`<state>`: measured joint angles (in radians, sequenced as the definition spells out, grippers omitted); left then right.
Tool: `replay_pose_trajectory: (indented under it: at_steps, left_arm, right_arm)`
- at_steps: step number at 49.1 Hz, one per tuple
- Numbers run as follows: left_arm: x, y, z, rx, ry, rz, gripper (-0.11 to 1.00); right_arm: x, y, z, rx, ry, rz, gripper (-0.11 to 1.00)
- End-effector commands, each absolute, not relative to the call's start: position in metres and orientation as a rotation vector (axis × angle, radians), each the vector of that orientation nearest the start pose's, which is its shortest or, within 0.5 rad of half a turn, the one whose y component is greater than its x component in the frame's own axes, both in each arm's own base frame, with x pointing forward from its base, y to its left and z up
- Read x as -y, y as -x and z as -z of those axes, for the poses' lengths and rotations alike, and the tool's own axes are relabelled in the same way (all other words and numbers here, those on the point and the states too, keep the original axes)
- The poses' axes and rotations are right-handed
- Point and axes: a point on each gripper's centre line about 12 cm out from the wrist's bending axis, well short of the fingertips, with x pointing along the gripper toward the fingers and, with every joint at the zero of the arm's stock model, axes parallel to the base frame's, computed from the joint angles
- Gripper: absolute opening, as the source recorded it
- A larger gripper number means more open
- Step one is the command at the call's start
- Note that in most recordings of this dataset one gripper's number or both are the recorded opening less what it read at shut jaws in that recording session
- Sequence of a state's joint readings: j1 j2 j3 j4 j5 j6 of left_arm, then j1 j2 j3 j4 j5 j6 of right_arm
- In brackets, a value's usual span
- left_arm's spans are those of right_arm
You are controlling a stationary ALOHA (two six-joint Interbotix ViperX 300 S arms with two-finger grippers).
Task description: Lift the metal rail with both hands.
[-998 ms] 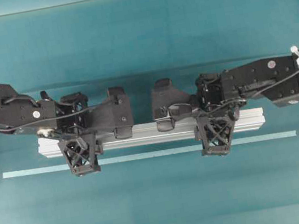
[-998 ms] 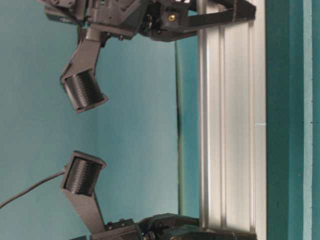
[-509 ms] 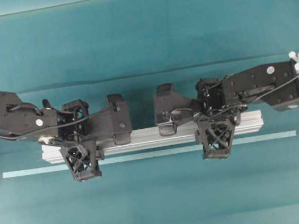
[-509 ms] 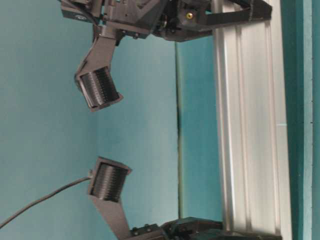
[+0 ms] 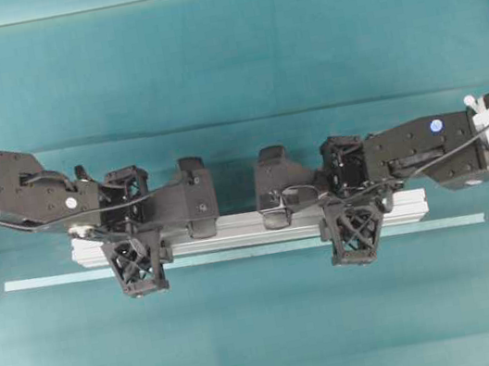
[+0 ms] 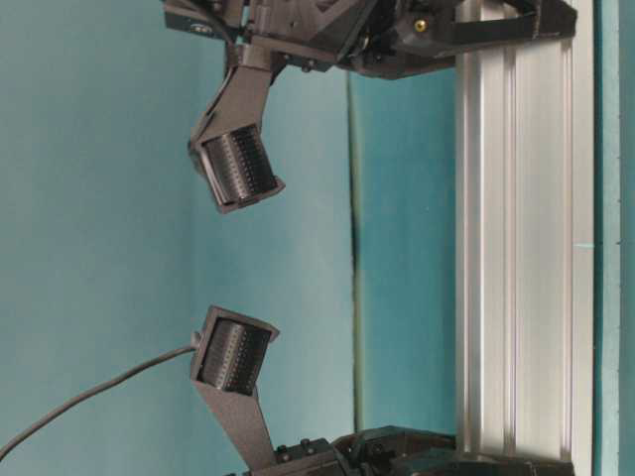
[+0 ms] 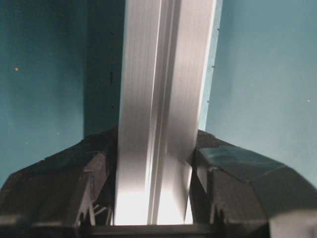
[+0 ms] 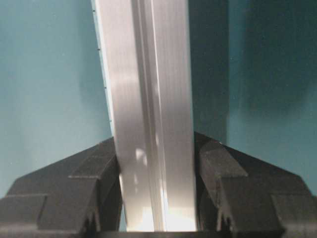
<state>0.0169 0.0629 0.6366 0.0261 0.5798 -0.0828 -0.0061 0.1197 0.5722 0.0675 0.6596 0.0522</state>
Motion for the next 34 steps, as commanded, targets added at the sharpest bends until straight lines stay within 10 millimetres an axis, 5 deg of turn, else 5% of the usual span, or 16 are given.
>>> replay_pose_trajectory:
  at_steps: [1,34]
  left_arm:
    - [-0.0103,-0.3455,-0.122,-1.255,0.064,-0.077,0.36]
    - [-0.0054,-0.3471,-0.121,-1.224,0.102,-0.095,0.36]
  right_arm:
    - [-0.0051,-0.352,-0.1117,-1.348,-0.114,0.031,0.39]
    - [-0.0007,-0.3524,-0.1037,-1.344,-0.125,0.045,0.39]
